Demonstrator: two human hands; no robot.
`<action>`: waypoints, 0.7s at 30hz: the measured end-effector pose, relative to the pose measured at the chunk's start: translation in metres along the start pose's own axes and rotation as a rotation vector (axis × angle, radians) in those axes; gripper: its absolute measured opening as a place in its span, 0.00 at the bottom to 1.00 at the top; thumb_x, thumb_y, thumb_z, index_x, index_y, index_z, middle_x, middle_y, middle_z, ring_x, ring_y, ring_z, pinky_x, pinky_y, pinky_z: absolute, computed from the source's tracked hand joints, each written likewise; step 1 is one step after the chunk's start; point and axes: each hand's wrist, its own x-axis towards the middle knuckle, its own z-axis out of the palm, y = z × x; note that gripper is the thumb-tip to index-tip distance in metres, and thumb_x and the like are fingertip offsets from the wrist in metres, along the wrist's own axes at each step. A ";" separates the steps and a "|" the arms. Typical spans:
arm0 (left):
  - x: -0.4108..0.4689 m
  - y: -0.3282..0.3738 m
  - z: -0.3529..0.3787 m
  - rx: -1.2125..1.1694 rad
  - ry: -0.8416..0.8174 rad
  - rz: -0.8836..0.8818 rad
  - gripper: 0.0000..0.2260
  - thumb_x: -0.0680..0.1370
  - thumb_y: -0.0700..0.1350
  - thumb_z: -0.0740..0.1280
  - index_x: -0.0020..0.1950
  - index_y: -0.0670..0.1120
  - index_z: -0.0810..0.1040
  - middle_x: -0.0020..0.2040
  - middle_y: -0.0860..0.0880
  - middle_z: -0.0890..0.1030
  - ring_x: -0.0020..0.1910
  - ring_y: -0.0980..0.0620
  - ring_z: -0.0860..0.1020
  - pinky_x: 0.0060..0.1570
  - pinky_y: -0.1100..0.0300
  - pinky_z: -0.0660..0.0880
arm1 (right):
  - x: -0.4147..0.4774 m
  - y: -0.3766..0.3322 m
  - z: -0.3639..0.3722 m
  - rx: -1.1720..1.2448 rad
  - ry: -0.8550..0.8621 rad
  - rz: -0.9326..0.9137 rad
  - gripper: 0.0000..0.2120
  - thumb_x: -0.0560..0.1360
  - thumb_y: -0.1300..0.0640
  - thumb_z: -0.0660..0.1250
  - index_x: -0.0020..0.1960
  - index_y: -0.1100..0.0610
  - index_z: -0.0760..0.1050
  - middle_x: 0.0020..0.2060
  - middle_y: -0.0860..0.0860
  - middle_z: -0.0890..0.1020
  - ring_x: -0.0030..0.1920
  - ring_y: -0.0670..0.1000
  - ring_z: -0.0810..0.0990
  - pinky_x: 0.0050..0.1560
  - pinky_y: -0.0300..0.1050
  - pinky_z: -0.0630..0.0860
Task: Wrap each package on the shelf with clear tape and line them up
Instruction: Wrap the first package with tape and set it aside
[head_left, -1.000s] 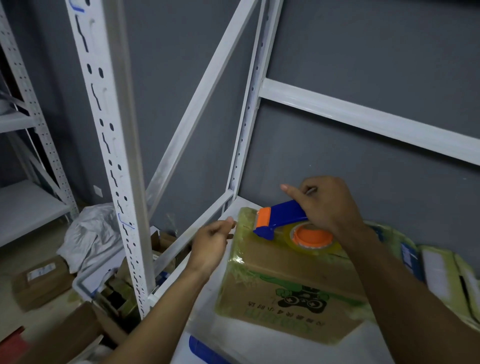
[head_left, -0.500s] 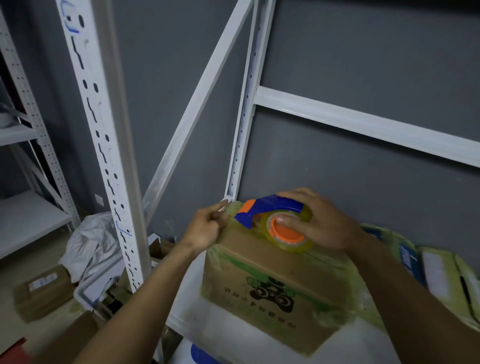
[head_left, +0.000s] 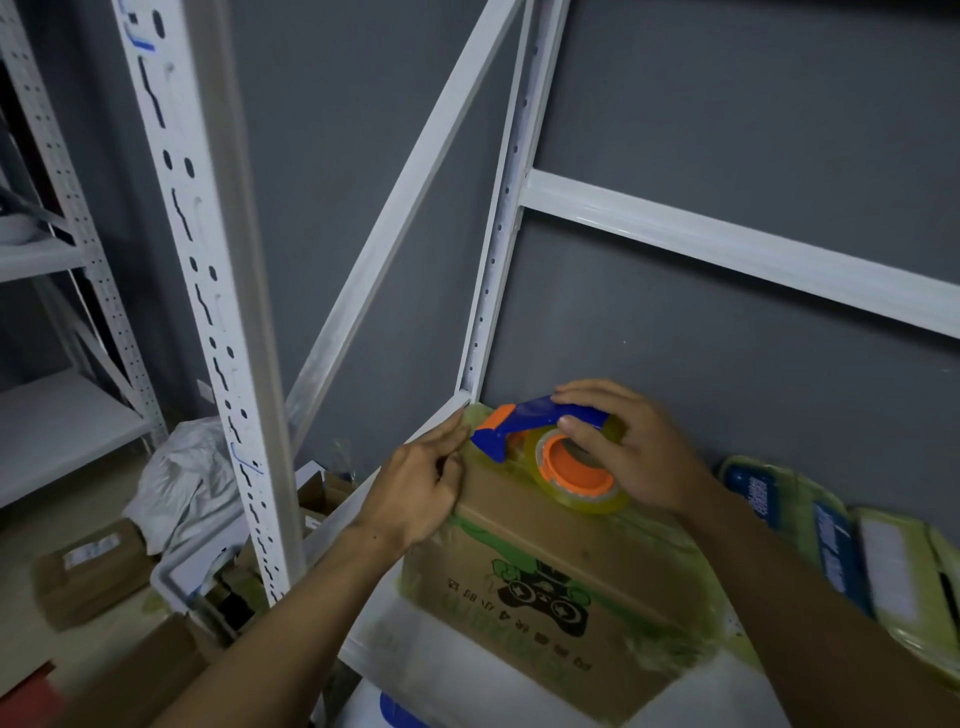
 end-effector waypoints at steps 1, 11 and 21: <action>0.000 -0.001 0.000 0.003 0.001 -0.006 0.20 0.84 0.47 0.58 0.77 0.57 0.69 0.75 0.70 0.60 0.69 0.71 0.62 0.65 0.77 0.55 | 0.002 -0.001 -0.001 -0.017 -0.003 0.000 0.23 0.77 0.30 0.62 0.65 0.40 0.79 0.62 0.32 0.77 0.64 0.37 0.75 0.61 0.33 0.71; 0.005 -0.002 0.003 -0.068 -0.018 -0.084 0.19 0.85 0.46 0.57 0.75 0.57 0.72 0.77 0.63 0.64 0.75 0.57 0.67 0.73 0.65 0.58 | 0.005 -0.009 -0.013 -0.046 -0.038 0.019 0.13 0.81 0.44 0.68 0.63 0.44 0.81 0.58 0.30 0.77 0.61 0.34 0.75 0.56 0.24 0.70; 0.002 0.001 0.005 0.011 -0.006 -0.127 0.18 0.84 0.49 0.57 0.73 0.60 0.73 0.76 0.56 0.71 0.71 0.52 0.73 0.68 0.62 0.66 | -0.008 -0.014 -0.043 -0.064 -0.097 0.081 0.13 0.81 0.48 0.69 0.64 0.47 0.83 0.62 0.40 0.81 0.62 0.40 0.77 0.63 0.38 0.73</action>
